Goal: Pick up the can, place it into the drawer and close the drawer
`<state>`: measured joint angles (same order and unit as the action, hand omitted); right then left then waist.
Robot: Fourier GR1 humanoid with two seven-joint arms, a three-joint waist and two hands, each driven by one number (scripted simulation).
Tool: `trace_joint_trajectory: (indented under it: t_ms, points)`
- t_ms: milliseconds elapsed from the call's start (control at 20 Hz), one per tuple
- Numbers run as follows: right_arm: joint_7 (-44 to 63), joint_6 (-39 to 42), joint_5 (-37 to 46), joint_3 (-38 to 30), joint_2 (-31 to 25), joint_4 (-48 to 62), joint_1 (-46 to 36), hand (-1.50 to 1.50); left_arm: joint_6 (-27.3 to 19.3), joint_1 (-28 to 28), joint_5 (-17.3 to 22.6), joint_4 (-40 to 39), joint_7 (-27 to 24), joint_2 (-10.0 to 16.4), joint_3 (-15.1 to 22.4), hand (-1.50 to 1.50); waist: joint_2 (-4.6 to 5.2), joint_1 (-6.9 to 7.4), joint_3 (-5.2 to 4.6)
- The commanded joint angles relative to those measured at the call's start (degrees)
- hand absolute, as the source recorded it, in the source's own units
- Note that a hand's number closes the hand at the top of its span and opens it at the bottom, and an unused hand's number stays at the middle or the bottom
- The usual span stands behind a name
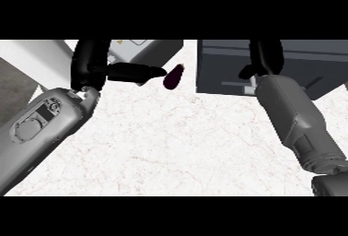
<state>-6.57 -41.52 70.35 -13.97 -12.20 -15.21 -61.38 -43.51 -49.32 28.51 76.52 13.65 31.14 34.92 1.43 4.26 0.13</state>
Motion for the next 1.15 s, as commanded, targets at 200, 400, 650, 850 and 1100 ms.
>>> trace_joint_trajectory:
  t_ms: [200,400,650,850,1100]
  points:
    - [-8.8,0.7,-10.3,-8.0,3.7,-1.3,-4.3,-1.50,0.7,1.1,-0.4,2.5,1.5,1.4,-0.7,-1.50,0.34,1.43,0.22]
    - [-13.1,3.5,-16.5,-12.9,5.4,-2.3,-5.4,-1.50,0.0,4.4,-1.3,2.2,-2.0,-0.1,-0.6,-1.50,0.34,0.75,0.16]
    - [-18.9,5.9,-22.8,-18.0,7.1,-3.4,-4.9,-1.50,-1.3,6.4,-2.3,3.5,-2.0,-0.1,-0.5,-1.50,-0.36,-0.22,0.11]
    - [-20.2,13.6,-29.9,-23.6,6.5,-3.8,-7.0,-1.50,-0.1,7.9,-1.7,4.6,-1.6,1.3,-1.6,-1.50,-0.91,-1.09,0.05]
    - [-20.6,14.7,-31.1,-24.4,5.4,-2.1,-9.5,-1.50,-0.7,10.4,-3.4,4.5,-4.2,-0.8,-2.4,-1.50,-0.36,-1.27,-0.07]
